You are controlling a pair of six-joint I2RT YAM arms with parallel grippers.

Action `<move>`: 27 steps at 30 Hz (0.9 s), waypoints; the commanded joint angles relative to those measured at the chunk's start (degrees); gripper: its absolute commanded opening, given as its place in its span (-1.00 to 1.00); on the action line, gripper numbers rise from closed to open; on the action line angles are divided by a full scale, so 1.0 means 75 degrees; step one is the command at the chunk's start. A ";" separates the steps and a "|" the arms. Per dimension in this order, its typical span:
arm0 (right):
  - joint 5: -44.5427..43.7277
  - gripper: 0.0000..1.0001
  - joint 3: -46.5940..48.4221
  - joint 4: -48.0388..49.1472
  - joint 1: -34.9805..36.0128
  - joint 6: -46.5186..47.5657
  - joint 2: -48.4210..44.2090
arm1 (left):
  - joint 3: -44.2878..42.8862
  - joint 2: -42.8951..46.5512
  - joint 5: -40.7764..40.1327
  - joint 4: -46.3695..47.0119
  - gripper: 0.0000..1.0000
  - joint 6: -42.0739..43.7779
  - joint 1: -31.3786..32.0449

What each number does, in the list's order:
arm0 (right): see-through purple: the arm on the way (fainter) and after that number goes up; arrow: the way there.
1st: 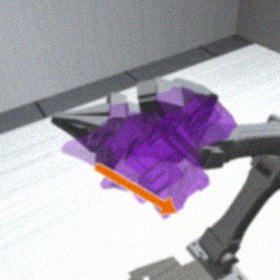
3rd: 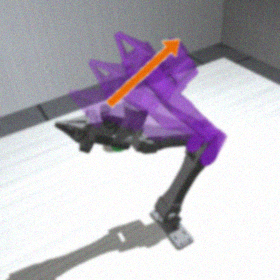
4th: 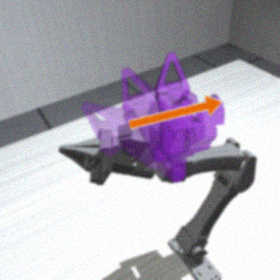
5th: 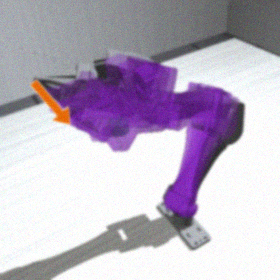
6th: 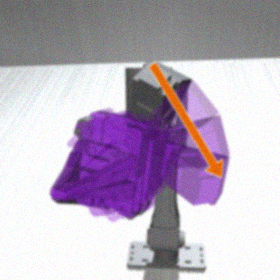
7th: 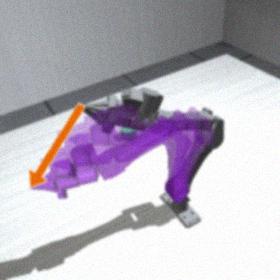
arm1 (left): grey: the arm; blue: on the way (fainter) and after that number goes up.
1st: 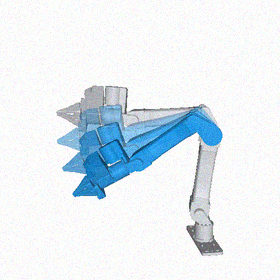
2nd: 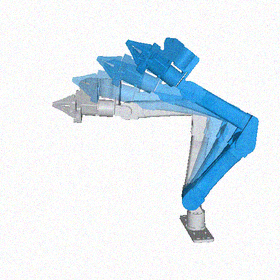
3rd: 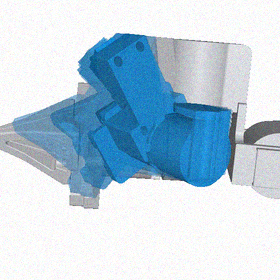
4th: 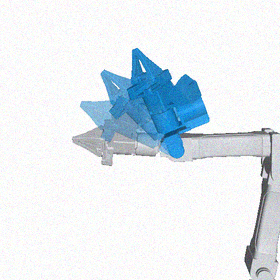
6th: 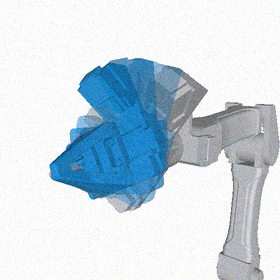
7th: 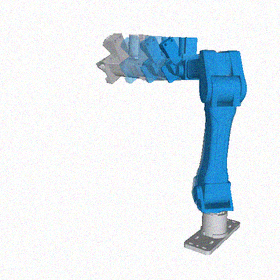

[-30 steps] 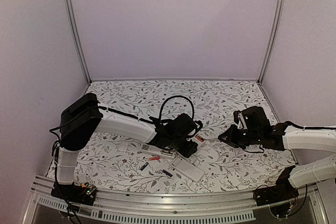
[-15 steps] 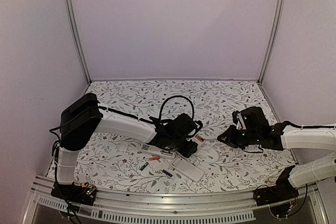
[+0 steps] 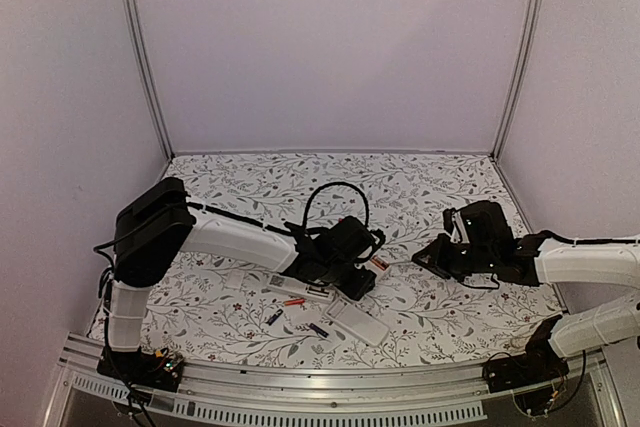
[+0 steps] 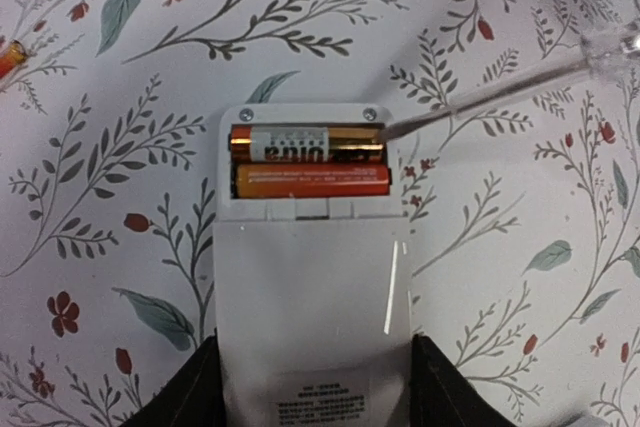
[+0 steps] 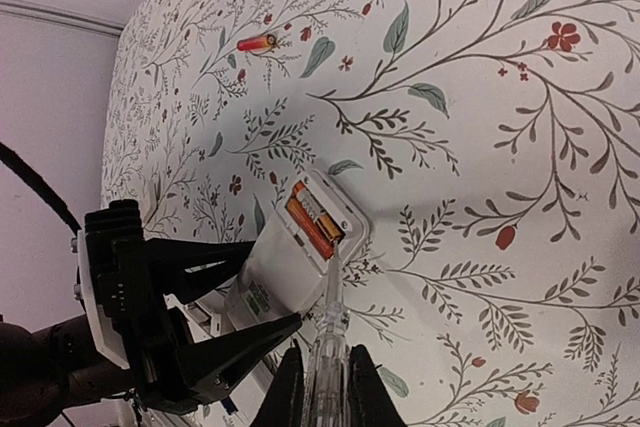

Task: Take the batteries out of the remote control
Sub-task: Remove the battery from the remote control without the battery cover.

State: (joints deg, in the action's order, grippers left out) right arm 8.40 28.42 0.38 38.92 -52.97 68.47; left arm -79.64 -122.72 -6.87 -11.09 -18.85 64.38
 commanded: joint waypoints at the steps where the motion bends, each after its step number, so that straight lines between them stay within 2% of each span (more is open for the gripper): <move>1: 0.0840 -1.00 -0.0020 0.1260 0.0085 -0.0326 -0.0267 | 0.0199 -0.0265 0.0165 -0.0723 -0.35 0.0304 0.0065; 8: 0.0752 -1.00 -0.0110 0.1251 0.0085 -0.0473 -0.0479 | 0.0239 -0.0262 0.0120 -0.0730 -0.37 0.0276 0.0082; 13: -0.0135 -1.00 0.0079 0.0004 0.0085 -0.0038 -0.0612 | 0.0816 0.0265 -0.0075 -0.0474 -0.38 0.0543 0.0070; 18: -0.0484 -1.00 0.0500 -0.1287 0.0087 0.0927 -0.0844 | 0.1642 0.1053 0.0580 -0.0197 -0.35 0.1712 0.0059; 22: 0.0061 -1.00 0.0628 -0.1634 0.0085 0.1842 -0.1066 | 0.1983 0.1283 0.0818 -0.0301 -0.35 0.2445 0.0065; 27: 0.0753 -1.00 0.0753 -0.1933 0.0085 0.2831 -0.1058 | 0.1687 0.1107 0.0996 -0.0537 -0.37 0.2889 0.0065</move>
State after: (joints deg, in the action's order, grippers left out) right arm 9.87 32.40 -10.00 39.38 -40.16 60.99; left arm -66.65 -113.38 -3.03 -8.73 -3.20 64.38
